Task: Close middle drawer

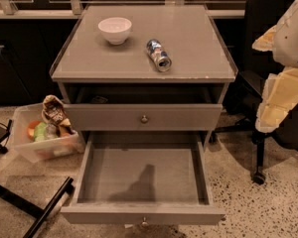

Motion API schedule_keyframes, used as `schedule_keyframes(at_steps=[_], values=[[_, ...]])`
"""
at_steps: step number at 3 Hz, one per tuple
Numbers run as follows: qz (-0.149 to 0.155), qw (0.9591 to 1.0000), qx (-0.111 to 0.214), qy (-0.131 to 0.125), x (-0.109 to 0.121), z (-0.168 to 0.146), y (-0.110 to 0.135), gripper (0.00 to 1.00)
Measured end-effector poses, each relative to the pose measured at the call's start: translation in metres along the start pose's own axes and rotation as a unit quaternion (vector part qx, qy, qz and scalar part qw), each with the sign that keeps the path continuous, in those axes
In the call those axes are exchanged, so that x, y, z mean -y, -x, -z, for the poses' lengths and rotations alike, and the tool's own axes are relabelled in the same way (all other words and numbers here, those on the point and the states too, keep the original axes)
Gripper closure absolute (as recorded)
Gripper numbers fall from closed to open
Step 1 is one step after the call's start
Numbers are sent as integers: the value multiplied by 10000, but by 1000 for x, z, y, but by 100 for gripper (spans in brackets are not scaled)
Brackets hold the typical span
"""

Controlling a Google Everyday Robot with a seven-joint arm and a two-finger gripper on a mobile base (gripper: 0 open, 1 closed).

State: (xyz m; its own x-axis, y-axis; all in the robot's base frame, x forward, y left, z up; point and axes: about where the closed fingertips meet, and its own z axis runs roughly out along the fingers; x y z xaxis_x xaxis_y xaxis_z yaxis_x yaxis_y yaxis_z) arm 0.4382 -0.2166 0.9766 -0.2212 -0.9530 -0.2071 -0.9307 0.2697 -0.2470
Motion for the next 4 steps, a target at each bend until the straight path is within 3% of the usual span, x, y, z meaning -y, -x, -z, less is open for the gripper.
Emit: schedule_keyframes(at_steps=[2,3,4], values=[[-93,9998,167,21,-10,-15,6,0],[-388,9977,558,51,-43,-44,18,0],[-844,9905,1077,165,-89,-84,32,0]])
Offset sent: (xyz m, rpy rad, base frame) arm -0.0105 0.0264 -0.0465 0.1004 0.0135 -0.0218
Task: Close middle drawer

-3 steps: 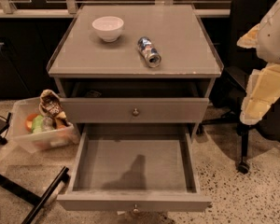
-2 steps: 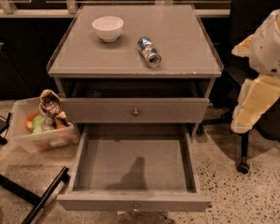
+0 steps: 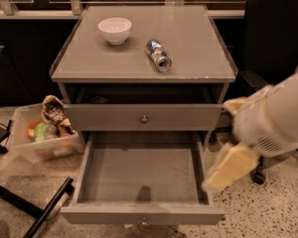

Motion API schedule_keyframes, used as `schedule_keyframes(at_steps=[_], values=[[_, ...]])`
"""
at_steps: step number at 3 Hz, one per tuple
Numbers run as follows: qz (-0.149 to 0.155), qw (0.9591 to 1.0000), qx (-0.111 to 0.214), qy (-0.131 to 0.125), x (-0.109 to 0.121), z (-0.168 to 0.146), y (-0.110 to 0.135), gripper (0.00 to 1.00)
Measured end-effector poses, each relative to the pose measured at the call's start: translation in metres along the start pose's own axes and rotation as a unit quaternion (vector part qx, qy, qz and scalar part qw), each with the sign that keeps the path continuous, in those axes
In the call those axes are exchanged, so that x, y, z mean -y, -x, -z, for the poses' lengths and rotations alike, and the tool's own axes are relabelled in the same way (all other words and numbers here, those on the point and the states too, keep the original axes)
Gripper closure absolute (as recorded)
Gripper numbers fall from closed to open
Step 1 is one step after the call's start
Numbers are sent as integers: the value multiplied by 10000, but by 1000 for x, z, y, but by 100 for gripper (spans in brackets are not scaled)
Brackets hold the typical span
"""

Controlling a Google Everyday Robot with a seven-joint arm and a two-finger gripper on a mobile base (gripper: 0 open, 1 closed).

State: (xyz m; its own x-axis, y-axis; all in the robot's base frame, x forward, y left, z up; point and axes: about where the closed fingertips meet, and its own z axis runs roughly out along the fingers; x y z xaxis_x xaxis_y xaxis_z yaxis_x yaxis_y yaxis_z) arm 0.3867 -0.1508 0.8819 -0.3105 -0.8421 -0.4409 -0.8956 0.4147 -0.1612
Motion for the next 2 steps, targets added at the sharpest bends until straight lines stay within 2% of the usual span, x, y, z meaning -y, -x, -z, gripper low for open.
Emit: schedule_keyframes(at_steps=[1,2], values=[[-281,9980,418,379,-44,-73,-6,0],[-329,9980,382,388,-58,-101,-14,0]])
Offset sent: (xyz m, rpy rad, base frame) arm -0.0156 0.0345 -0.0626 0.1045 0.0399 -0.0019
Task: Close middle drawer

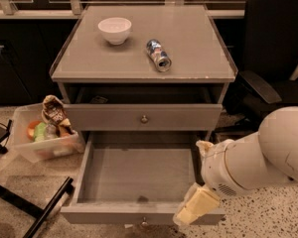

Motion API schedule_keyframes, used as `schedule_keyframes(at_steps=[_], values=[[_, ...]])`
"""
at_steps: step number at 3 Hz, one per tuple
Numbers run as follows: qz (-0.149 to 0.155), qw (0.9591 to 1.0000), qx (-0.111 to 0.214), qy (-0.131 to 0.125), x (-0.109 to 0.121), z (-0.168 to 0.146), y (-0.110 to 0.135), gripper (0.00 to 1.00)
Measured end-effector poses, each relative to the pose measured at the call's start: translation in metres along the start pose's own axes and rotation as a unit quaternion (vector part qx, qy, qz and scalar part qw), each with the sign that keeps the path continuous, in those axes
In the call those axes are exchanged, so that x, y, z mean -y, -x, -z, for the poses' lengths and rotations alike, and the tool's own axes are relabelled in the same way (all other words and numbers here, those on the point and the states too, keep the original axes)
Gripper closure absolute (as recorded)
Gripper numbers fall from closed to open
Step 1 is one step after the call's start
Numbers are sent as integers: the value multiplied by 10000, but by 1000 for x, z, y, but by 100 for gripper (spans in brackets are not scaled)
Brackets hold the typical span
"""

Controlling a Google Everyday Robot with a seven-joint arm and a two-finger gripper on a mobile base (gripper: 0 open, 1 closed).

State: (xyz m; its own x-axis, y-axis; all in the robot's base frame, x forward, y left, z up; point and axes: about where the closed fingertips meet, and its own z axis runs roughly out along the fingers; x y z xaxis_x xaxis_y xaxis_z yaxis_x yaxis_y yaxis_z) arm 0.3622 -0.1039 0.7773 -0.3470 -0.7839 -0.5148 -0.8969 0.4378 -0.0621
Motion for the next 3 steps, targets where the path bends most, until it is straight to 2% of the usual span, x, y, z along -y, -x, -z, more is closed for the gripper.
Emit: schedule_keyframes(at_steps=[1,2,3], values=[[-8,10000,1,-18,-4,-6,-3,0],[-155,9995,97,243,-15,-51,-37,0],[-574,9966,223,550,-33,-118,-94,0]])
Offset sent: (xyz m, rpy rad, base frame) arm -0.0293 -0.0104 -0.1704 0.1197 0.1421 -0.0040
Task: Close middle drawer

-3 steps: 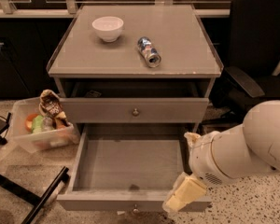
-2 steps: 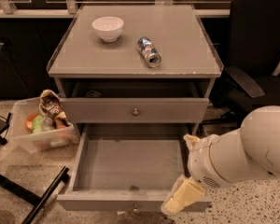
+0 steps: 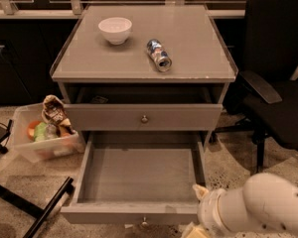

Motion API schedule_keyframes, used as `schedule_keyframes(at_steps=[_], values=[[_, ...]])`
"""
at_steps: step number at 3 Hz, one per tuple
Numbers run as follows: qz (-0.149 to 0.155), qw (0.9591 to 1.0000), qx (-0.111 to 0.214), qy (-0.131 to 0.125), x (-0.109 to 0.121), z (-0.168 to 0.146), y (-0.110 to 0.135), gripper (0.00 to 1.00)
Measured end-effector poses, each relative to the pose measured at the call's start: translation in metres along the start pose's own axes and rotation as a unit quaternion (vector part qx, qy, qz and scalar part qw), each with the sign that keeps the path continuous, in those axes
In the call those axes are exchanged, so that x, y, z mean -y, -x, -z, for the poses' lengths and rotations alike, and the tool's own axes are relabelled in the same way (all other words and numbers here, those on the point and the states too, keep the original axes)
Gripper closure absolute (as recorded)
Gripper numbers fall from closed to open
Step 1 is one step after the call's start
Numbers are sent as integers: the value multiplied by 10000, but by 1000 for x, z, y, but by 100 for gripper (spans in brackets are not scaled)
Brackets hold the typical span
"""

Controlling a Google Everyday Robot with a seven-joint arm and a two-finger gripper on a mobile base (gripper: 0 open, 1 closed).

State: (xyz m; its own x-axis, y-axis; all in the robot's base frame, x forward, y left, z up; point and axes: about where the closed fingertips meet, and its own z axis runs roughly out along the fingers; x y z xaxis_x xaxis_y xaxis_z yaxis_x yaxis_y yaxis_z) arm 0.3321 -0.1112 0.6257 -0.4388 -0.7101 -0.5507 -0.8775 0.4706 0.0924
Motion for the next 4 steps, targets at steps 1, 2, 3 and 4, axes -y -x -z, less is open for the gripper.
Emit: schedule_keyframes(at_steps=[1,2,3,4], values=[[-478,9984,177,245,-7,-54,-48,0],[-966,9945,290,264,-4,-106,-86,18],[-1414,9892,385,34,15,-153,-106,41],[-1945,9797,334,-349,40,-187,-121,64]])
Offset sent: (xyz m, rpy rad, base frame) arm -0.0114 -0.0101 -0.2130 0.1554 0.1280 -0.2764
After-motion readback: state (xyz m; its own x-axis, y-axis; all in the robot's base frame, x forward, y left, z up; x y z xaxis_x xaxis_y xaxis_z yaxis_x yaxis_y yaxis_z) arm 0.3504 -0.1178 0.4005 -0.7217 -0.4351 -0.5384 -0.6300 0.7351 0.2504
